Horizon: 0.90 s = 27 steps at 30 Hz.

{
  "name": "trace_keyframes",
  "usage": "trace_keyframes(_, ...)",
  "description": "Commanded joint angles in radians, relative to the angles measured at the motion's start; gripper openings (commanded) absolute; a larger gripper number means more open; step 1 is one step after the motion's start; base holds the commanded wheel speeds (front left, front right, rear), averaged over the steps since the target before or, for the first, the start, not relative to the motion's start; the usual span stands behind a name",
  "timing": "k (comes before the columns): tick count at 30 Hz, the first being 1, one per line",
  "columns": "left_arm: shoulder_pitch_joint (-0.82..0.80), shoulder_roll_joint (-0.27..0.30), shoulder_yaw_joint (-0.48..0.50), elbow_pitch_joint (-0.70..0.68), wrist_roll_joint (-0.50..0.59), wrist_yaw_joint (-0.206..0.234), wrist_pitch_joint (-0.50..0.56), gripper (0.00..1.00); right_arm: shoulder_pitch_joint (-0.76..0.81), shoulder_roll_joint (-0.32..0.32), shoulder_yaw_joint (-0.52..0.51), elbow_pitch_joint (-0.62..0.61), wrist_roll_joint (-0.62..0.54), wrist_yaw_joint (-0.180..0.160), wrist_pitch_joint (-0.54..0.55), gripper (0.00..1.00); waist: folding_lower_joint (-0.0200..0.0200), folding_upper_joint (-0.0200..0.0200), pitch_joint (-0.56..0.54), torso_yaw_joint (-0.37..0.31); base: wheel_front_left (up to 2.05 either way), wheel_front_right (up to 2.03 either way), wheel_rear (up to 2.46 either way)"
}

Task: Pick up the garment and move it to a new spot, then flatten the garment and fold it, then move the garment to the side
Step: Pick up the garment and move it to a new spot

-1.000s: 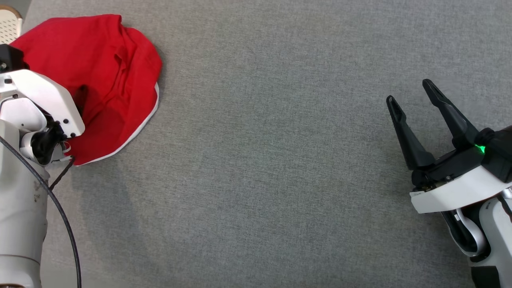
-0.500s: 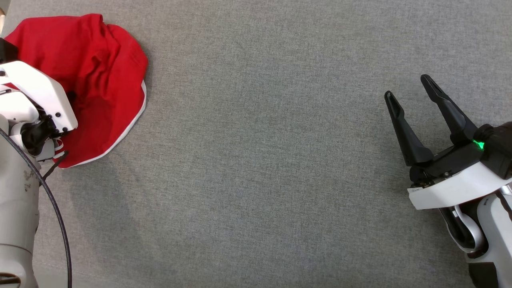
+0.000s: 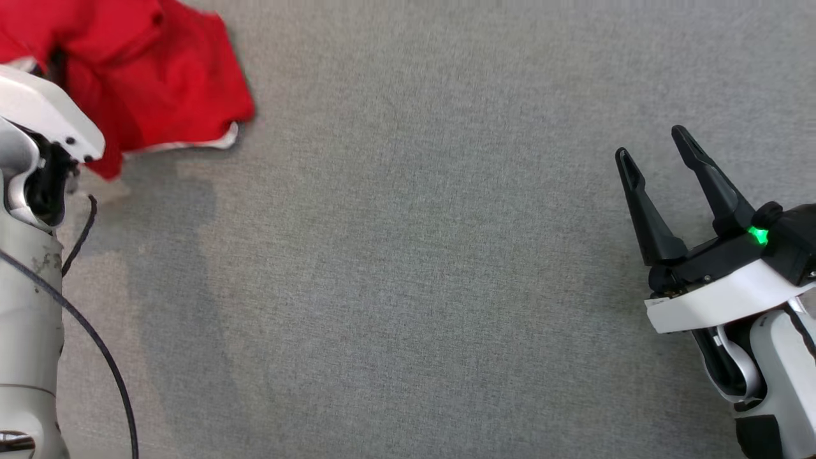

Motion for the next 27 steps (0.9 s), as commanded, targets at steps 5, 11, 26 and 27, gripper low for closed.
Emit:
trace_keyframes(5,0.013,-0.020,0.015,-0.053,-0.005,-0.017,-0.176,0.00,0.006,0.011,-0.017,0.035,0.019,0.001,-0.028,1.00,0.0000,0.0000,-0.091,-0.022,0.00,0.00,0.00)
trace_keyframes(11,0.016,-0.055,-0.027,-0.112,0.007,-0.055,-0.254,0.00,0.015,0.026,-0.028,0.074,0.035,0.001,-0.047,1.00,0.0000,0.0000,-0.184,-0.043,0.00,0.00,0.00)
trace_keyframes(26,0.220,-0.174,-0.202,-0.359,0.000,-0.100,-0.213,0.00,0.081,0.049,-0.072,0.082,0.030,0.001,-0.052,1.00,0.0000,0.0000,-0.317,-0.163,0.00,0.00,0.00)
trace_keyframes(27,0.239,-0.183,-0.221,-0.379,-0.004,-0.102,-0.212,0.00,0.087,0.051,-0.079,0.079,0.031,0.001,-0.051,1.00,0.0000,0.0000,-0.320,-0.175,0.00,0.00,0.00)
